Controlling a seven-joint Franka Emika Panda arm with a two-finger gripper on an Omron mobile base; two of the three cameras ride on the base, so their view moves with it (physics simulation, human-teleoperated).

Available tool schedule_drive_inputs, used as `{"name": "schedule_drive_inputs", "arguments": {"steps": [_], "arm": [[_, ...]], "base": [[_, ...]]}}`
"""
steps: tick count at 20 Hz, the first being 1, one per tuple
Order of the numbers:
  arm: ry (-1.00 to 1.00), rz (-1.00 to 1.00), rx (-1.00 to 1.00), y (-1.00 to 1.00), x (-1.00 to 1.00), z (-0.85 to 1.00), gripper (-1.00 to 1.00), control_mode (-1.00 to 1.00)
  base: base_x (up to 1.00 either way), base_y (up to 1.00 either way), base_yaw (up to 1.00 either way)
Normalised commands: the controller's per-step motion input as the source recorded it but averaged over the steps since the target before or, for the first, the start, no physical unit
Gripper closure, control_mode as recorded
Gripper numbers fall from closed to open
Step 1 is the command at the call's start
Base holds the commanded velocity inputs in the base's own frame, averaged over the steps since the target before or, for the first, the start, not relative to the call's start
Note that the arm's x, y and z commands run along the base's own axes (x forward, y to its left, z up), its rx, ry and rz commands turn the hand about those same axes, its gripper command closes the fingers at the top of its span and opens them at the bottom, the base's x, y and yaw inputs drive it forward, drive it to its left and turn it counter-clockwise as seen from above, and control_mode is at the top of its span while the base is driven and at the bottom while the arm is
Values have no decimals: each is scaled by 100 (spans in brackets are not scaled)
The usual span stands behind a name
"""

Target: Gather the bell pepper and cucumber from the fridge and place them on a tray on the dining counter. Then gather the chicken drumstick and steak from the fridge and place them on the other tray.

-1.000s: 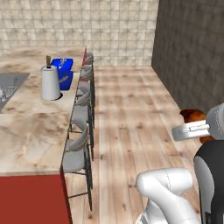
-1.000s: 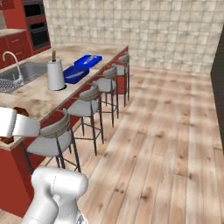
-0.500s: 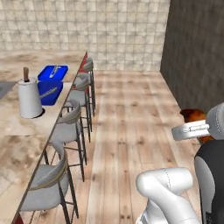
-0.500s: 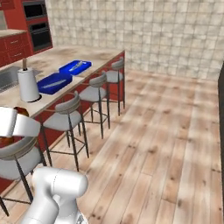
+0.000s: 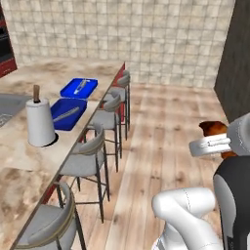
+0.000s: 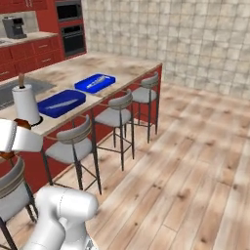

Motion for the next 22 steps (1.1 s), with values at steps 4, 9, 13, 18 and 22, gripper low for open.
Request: {"name": "schedule_drive_inputs", "arguments": {"steps": [4, 9, 13, 18, 22], "arm": [[0, 0, 0, 0, 0, 0, 100, 100], [0, 0, 0, 0, 0, 0, 100, 100], [0, 0, 0, 0, 0, 0, 100, 100], [0, 0, 0, 0, 0, 0, 100, 100], [0, 0, 0, 0, 0, 0, 100, 100]], "base": [[43, -60, 31], [43, -55, 33], [45, -50, 35], [40, -49, 36], [34, -46, 37]]}}
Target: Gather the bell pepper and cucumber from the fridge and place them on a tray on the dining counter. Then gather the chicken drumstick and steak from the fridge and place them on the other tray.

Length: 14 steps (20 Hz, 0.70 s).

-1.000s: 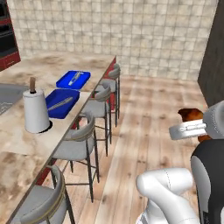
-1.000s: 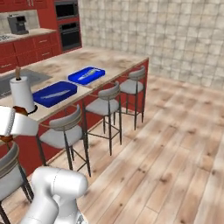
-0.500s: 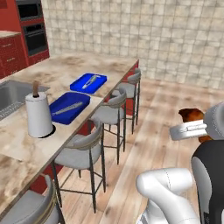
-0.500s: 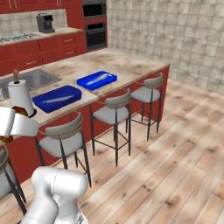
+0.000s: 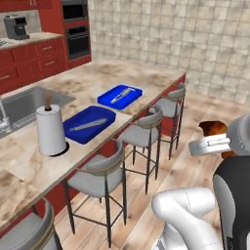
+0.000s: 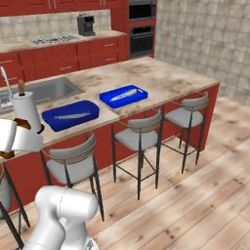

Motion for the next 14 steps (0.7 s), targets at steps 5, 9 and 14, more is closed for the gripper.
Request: {"name": "schedule_drive_inputs", "arguments": {"steps": [5, 9, 14], "arm": [[0, 0, 0, 0, 0, 0, 100, 100], [0, 0, 0, 0, 0, 0, 100, 100], [0, 0, 0, 0, 0, 0, 100, 100]], "base": [[30, -42, 39], [32, -39, 40], [36, -51, 37]]}}
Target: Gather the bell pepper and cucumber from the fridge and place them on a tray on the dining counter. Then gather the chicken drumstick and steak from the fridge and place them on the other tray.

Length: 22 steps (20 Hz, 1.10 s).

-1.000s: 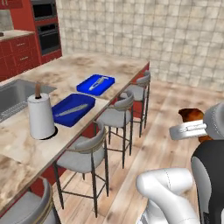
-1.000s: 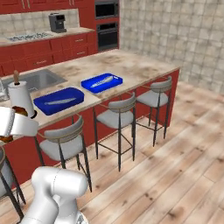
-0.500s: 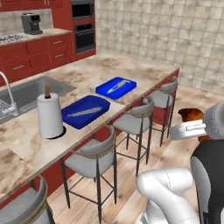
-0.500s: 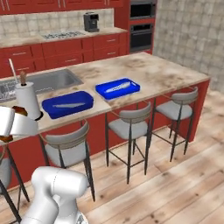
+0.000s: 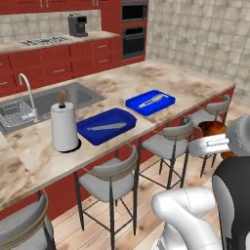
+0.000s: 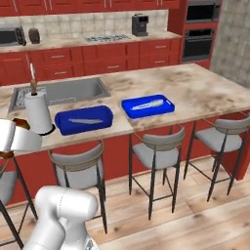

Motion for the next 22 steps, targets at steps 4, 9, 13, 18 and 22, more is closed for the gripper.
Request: {"name": "schedule_drive_inputs", "arguments": {"steps": [4, 9, 13, 18, 22], "arm": [[0, 0, 0, 0, 0, 0, 100, 100], [0, 0, 0, 0, 0, 0, 100, 100], [0, 0, 0, 0, 0, 0, 100, 100], [0, 0, 0, 0, 0, 0, 100, 100], [0, 0, 0, 0, 0, 0, 100, 100]], "base": [[37, -57, 34], [48, -50, 35], [62, -38, 37], [64, -31, 35], [75, -15, 34]]}}
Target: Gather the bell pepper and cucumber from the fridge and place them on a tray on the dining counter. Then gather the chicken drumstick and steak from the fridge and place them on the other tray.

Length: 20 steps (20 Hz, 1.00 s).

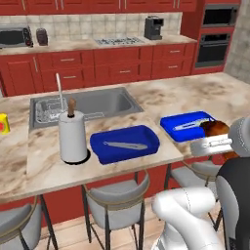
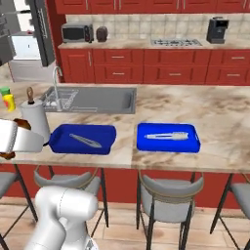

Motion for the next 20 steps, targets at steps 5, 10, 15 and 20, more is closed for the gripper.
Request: {"name": "schedule_drive_inputs", "arguments": {"steps": [5, 10, 15, 20], "arm": [[0, 0, 0, 0, 0, 0, 100, 100], [0, 0, 0, 0, 0, 0, 100, 100], [3, 6, 1, -5, 15, -4, 100, -100], [16, 26, 6, -26, 92, -26, 100, -100]], "base": [[76, -17, 35], [70, -24, 35], [55, -20, 26], [0, 0, 0]]}}
